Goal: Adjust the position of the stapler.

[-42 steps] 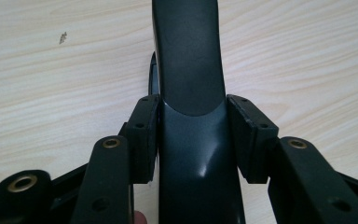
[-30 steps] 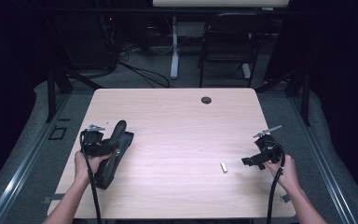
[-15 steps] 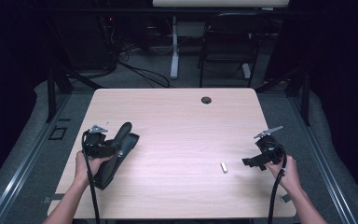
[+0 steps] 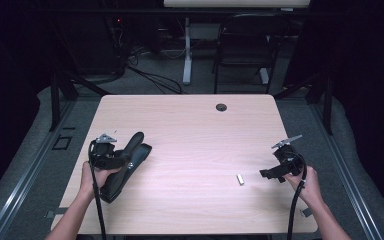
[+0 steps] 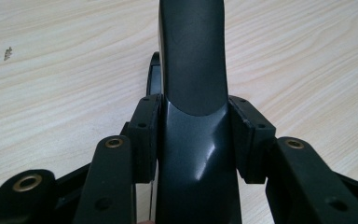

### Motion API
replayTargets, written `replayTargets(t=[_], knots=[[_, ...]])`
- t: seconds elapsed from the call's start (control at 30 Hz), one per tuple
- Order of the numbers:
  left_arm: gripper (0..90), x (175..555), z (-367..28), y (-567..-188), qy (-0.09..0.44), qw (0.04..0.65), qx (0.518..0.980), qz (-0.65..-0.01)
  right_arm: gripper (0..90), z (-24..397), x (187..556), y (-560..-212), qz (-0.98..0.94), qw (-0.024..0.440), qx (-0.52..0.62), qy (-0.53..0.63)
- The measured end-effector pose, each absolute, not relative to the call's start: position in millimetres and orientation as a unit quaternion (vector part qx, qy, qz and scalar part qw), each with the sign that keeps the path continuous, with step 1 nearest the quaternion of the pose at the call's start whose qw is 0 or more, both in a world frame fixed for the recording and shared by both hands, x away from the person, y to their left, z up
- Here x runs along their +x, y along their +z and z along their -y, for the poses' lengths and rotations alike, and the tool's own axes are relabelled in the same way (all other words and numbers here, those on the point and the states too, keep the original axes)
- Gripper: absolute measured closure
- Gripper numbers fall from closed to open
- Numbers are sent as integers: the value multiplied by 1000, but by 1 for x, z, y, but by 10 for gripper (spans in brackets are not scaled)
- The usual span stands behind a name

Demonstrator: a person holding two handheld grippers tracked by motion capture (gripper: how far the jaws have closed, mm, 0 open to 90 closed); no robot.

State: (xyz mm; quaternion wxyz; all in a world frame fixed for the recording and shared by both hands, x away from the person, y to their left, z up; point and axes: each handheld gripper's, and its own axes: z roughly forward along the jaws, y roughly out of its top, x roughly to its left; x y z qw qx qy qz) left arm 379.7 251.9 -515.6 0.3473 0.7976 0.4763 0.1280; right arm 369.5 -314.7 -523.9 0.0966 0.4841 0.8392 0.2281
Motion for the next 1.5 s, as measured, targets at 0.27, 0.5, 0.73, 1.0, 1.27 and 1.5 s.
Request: replayTargets(t=[0.27,0.5,0.73,1.0,1.27,1.5], knots=[[580,380,-248,-516,121,356,805,-459,59,315,372,-527,-842,89,486,219],[581,378,-241,-516,113,358,817,-438,69,314,372,-527,-841,94,485,221],[581,376,-236,-516,102,362,830,-412,73,314,372,-528,-844,90,483,217],[581,372,-225,-517,88,369,843,-381,75,312,373,-529,-844,89,484,216],[581,369,-216,-518,79,378,851,-356,76,313,373,-529,-846,88,482,212],[581,367,-207,-518,67,382,859,-335,76,313,373,-530,-847,86,481,210]])
